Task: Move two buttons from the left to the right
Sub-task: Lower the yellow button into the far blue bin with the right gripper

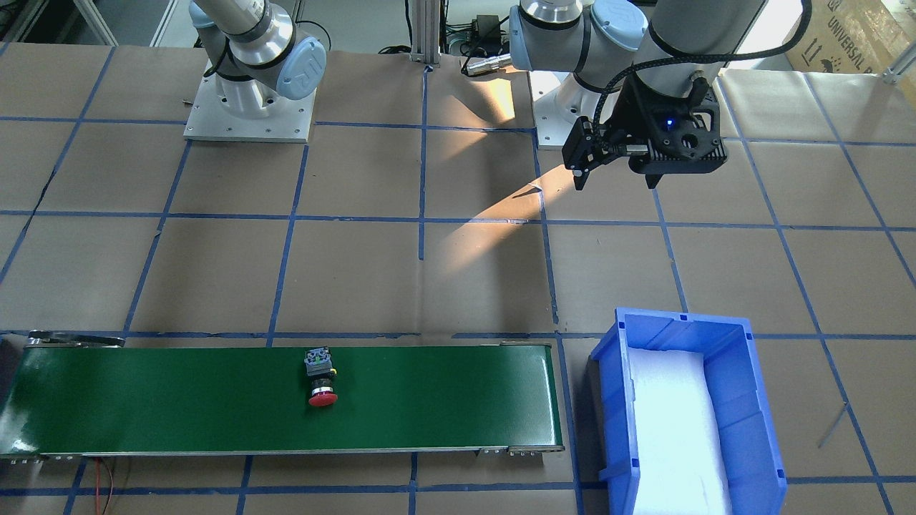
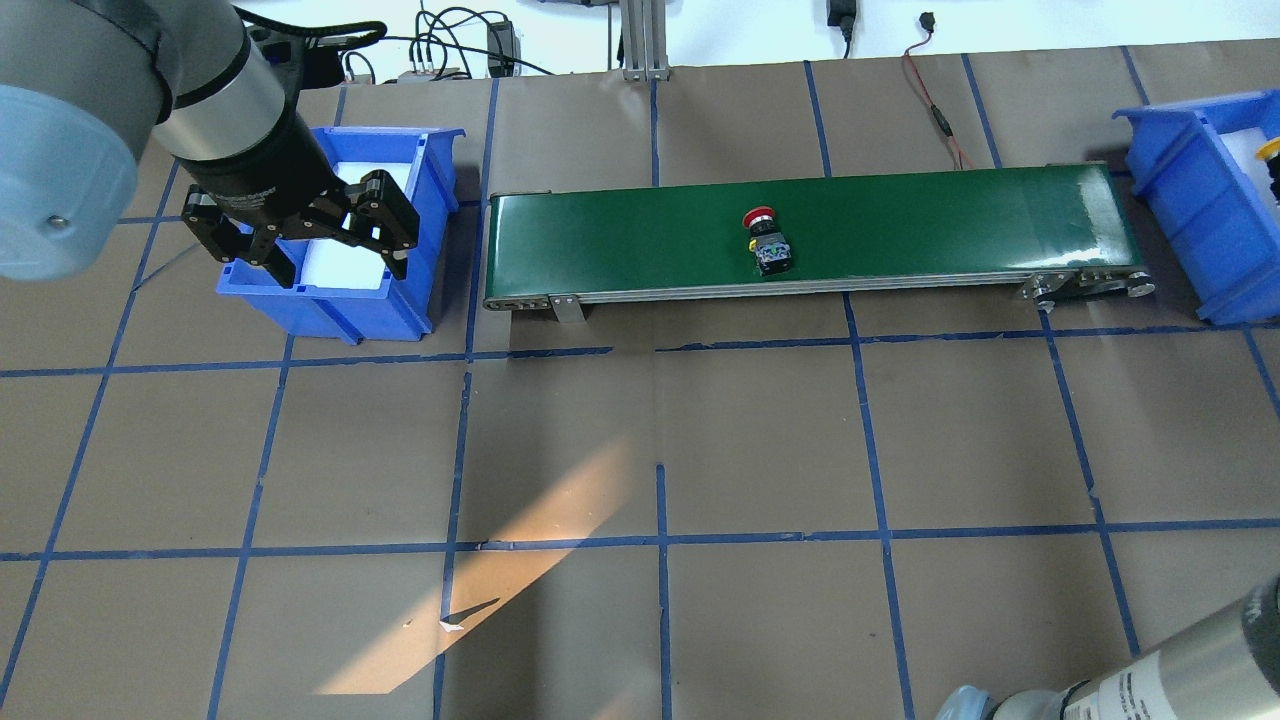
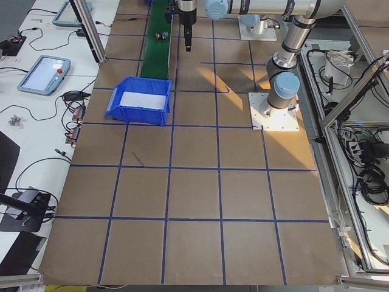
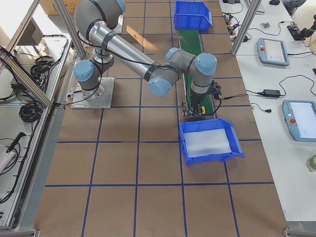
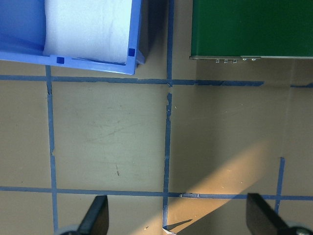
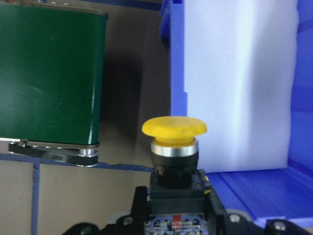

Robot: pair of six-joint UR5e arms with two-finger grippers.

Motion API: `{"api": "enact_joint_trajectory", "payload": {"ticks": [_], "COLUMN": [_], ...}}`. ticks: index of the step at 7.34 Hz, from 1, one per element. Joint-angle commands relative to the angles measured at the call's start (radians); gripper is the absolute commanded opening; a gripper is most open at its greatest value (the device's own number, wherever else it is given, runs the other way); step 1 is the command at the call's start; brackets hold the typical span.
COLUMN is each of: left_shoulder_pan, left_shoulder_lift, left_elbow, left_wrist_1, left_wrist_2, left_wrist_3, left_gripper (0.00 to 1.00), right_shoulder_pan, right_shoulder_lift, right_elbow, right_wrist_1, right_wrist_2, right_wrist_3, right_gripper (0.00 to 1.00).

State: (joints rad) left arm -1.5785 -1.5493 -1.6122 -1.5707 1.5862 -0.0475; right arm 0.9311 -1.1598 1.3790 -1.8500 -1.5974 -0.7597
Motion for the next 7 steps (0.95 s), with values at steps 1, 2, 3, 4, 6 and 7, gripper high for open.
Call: {"api": "enact_joint_trajectory", "payload": {"ticks": [1,2,3,4,6,7], "left_shoulder_pan": [-0.002,-0.002,-0.002,-0.002,-0.002,-0.002], "left_shoulder_lift": [0.000,0.001,0.005,0.005,0.005,0.005], "left_elbow": [-0.002,-0.008,-0.017,-0.017,-0.017,-0.017], "left_wrist_1": [-0.002,-0.002,0.003,0.003,0.003,0.003], "left_wrist_2": [0.000,0.000,0.000,0.000,0.000,0.000], "left_wrist_3": [0.000,-0.002,0.000,-0.002,0.000,0.000], "left_gripper": [1.00,1.00,1.00,1.00,1.00,1.00], "right_shoulder_pan": [-0.029,-0.029,-0.035,-0.043,-0.043,-0.043], "right_shoulder_lift": [0.119,0.182,0.239,0.274,0.285,0.285], "right_elbow": [-0.102,-0.192,-0.259,-0.273,-0.270,-0.265], "right_wrist_1": [-0.011,-0.006,0.005,0.006,0.003,0.006], "right_wrist_2": [0.022,0.022,0.022,0.023,0.028,0.048], "right_wrist_3": [-0.039,-0.055,-0.064,-0.060,-0.055,-0.052], "right_gripper": [0.14,0.14,0.15,0.15,0.23,0.85]}}
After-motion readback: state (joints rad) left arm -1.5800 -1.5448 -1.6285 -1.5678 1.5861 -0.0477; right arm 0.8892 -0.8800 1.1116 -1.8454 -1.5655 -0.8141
